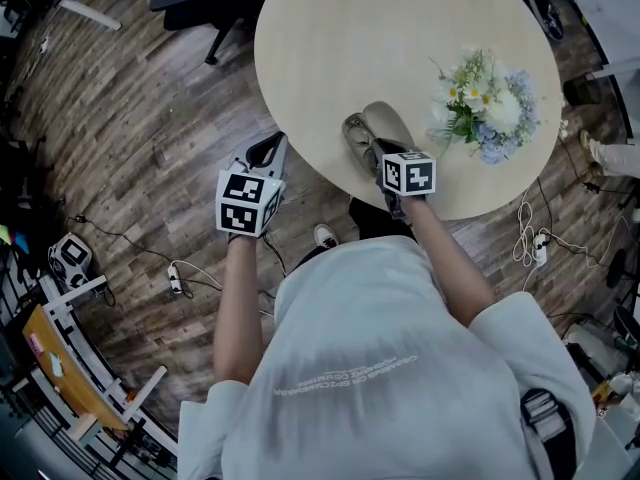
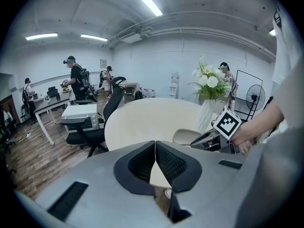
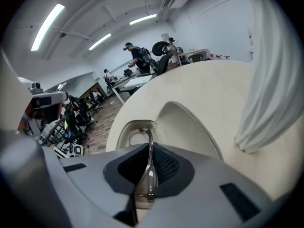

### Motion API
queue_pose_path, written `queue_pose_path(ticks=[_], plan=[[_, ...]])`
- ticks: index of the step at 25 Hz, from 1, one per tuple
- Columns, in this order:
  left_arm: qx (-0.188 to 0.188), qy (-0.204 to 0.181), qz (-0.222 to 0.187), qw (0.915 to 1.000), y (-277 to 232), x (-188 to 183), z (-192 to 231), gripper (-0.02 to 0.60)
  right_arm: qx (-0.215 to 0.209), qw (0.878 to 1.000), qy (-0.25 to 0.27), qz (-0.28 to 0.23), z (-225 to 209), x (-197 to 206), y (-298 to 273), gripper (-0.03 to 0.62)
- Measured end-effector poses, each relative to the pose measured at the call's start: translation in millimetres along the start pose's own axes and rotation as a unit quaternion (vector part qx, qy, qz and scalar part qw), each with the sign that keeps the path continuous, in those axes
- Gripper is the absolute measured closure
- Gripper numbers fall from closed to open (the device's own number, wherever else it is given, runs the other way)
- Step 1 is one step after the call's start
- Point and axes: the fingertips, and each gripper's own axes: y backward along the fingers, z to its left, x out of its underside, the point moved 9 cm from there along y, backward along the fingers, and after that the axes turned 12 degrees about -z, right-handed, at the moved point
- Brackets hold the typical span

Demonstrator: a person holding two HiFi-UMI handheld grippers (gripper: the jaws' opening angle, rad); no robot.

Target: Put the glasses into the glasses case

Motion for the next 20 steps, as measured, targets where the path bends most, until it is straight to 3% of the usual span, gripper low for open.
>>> queue_pose_path(ticks=[9,16,20], plan=[[-0.006,0.008,-0.010,0.9999,1.9,-0.4,7.9,0.568,-0.002,0.998,0.049,0.047,-2.6,7.3,-3.7,0.538],[-0.004,0.011,-0.012,0.9999,10.4,8.9,4.4,0.568,0.005,0.997,0.065,0.034,-0.8,2.4,3.9,0.434],[-0.001,0.011,-0.021,0.9997,17.5,11.5,-2.3,0.568,0.036,0.996,0.079,0.008,-5.3,-1.5,19.7,0.434]])
